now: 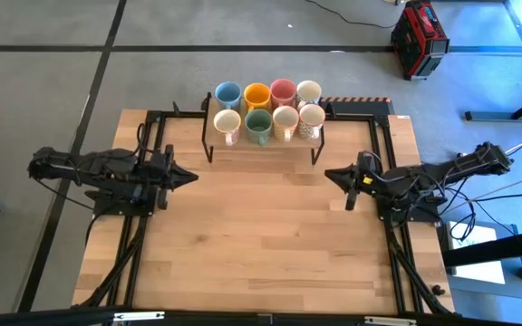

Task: Place coffee mugs
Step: Return to Home Position

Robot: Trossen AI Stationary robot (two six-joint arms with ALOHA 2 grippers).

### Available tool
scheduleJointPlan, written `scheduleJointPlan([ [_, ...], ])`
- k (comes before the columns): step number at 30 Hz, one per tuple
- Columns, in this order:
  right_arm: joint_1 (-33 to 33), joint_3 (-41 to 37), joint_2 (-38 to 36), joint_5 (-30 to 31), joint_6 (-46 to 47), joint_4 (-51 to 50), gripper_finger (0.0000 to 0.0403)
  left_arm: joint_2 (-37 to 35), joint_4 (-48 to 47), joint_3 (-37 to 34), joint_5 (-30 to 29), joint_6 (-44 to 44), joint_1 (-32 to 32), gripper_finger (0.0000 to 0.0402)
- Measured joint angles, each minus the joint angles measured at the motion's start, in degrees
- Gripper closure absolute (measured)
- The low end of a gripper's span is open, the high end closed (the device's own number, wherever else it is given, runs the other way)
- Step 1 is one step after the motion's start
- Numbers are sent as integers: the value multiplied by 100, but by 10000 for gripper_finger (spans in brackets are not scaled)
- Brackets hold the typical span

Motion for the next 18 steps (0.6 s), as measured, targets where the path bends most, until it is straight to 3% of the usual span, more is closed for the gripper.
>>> scheduleJointPlan([
  [4,2,-234,-309,-150,-404,90,379,-338,31,-243,186,343,-2,392],
  [10,2,-1070,-1081,-555,-1053,1028,379,-1197,248,-907,327,441,0,392],
  [18,-2,-2133,-2273,-1406,-1528,1899,379,-2229,333,-1573,327,537,-2,392],
])
